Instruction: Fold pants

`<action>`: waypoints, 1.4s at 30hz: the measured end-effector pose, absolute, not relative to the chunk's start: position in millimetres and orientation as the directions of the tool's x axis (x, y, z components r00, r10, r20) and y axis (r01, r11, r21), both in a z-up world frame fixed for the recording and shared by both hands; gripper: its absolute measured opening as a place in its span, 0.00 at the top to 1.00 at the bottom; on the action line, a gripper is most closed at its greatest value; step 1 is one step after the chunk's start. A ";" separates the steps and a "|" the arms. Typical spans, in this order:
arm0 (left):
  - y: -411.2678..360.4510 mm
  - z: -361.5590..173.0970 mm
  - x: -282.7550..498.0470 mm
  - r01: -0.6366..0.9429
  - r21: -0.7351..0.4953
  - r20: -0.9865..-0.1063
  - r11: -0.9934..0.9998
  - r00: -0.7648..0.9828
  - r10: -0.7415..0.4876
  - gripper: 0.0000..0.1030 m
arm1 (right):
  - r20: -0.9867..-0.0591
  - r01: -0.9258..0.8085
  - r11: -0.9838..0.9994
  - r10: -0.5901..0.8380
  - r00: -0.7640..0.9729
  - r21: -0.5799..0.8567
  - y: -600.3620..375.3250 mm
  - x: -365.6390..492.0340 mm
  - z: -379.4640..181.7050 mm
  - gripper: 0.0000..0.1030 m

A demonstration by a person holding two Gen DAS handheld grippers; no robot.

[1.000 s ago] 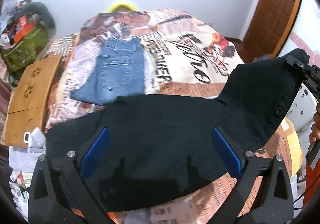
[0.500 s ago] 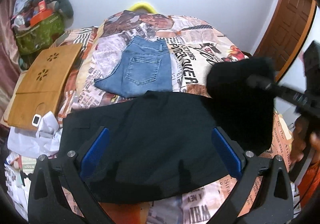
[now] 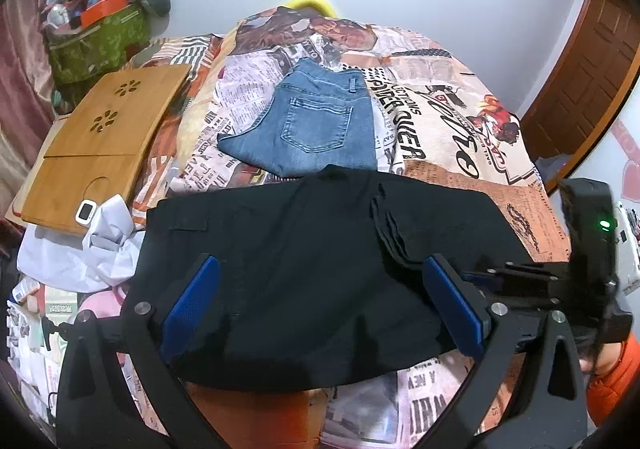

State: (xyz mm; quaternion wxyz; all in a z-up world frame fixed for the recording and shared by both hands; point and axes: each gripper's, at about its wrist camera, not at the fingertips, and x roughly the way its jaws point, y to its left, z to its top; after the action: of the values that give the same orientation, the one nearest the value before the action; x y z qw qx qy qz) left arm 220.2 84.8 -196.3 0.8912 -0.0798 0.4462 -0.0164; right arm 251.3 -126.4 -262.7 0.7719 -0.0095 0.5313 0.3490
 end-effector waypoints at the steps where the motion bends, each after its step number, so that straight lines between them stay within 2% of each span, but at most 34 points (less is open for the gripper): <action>1: 84.8 -195.8 221.0 -0.045 -0.157 -0.793 0.987 0.601 -0.099 0.01 | -0.824 -0.557 0.746 0.537 0.179 0.366 -128.1 248.9 -260.4 0.73; 2: 84.2 -195.5 222.0 -0.046 -0.159 -0.793 0.986 0.601 -0.100 0.01 | -0.823 -0.562 0.741 0.540 0.173 0.368 -127.9 245.7 -258.8 0.63; 8: 73.9 -192.7 230.7 -0.031 -0.143 -0.795 0.989 0.599 -0.097 0.01 | -0.806 -0.597 0.733 0.546 0.230 0.326 -145.4 232.1 -237.2 0.49; 14: 47.3 -192.7 253.5 0.020 -0.108 -0.807 0.994 0.582 -0.099 0.01 | -0.781 -0.529 0.801 0.511 0.359 0.281 -192.0 249.1 -219.6 0.49; 19: 16.4 -202.9 281.9 0.090 -0.097 -0.827 0.991 0.547 -0.131 0.01 | -0.783 -0.459 0.853 0.456 0.422 0.249 -225.7 274.1 -217.7 0.40; 27: -18.8 -239.5 325.5 0.141 -0.091 -0.878 0.986 0.456 -0.146 0.01 | -0.816 -0.463 0.856 0.431 0.386 0.233 -237.5 305.1 -241.2 0.40; 34: -40.7 -288.1 343.4 0.191 -0.010 -0.937 0.982 0.341 -0.076 0.01 | -0.866 -0.493 0.839 0.408 0.291 0.230 -223.1 320.6 -280.3 0.40; 42: -32.1 -298.9 344.2 0.166 -0.084 -0.945 0.983 0.301 -0.132 0.00 | -0.864 -0.496 0.837 0.412 0.291 0.232 -228.4 300.3 -285.9 0.35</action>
State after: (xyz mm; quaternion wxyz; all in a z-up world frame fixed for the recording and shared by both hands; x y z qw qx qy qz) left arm 344.2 -32.1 -298.9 0.8064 0.0147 0.5840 -0.0923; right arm 300.3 -228.4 -285.9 0.8024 -0.0401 0.5241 0.2826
